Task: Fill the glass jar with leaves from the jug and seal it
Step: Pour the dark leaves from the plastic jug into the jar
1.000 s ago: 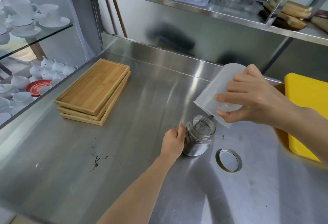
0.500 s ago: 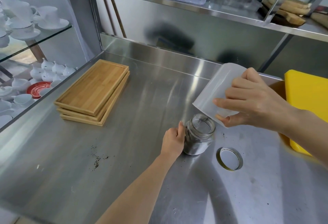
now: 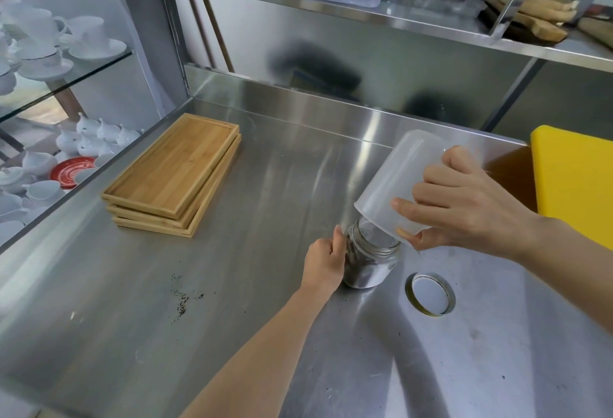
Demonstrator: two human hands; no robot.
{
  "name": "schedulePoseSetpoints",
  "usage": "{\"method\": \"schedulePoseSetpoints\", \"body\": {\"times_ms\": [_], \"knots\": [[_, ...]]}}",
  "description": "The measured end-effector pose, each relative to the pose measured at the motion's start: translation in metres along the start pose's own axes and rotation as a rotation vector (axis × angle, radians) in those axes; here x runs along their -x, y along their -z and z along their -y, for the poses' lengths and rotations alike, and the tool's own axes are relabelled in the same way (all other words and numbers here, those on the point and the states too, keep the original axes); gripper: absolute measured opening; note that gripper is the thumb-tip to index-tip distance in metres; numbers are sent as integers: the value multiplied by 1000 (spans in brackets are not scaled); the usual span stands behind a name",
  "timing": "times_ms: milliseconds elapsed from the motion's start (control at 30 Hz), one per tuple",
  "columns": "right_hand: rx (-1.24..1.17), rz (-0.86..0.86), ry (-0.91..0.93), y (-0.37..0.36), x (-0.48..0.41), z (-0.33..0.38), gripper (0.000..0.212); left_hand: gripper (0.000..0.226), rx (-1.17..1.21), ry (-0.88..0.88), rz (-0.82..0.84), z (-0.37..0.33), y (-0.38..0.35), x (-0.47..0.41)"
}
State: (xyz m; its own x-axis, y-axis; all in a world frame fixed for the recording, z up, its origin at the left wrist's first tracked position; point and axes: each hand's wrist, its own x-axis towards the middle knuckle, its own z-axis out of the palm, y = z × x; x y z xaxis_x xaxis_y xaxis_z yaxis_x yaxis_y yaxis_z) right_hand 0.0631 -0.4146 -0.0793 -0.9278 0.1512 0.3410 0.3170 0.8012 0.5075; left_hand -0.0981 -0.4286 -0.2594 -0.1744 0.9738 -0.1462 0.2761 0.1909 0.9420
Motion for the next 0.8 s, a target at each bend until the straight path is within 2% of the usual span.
{"method": "schedulePoseSetpoints", "body": {"times_ms": [167,267,433,500,633,800], "knots": [[-72,-78,-187,-2,6,-3,28,55,16,-29,-4,1,0,1],[-151,-130,-279,-6,12,3,41,54,30,-20,-4,3,0,0],[-345,-231,-662,-15,27,7,56,54,39,6,-13,5,-1,-1],[-455,-299,-864,-20,37,7,46,54,36,6,-10,5,-1,-1],[-639,-419,-1259,-35,54,9,6,53,37,-12,-15,6,-1,-2],[-880,-589,-1666,-55,73,10,15,52,31,-19,-27,9,-2,-3]]}}
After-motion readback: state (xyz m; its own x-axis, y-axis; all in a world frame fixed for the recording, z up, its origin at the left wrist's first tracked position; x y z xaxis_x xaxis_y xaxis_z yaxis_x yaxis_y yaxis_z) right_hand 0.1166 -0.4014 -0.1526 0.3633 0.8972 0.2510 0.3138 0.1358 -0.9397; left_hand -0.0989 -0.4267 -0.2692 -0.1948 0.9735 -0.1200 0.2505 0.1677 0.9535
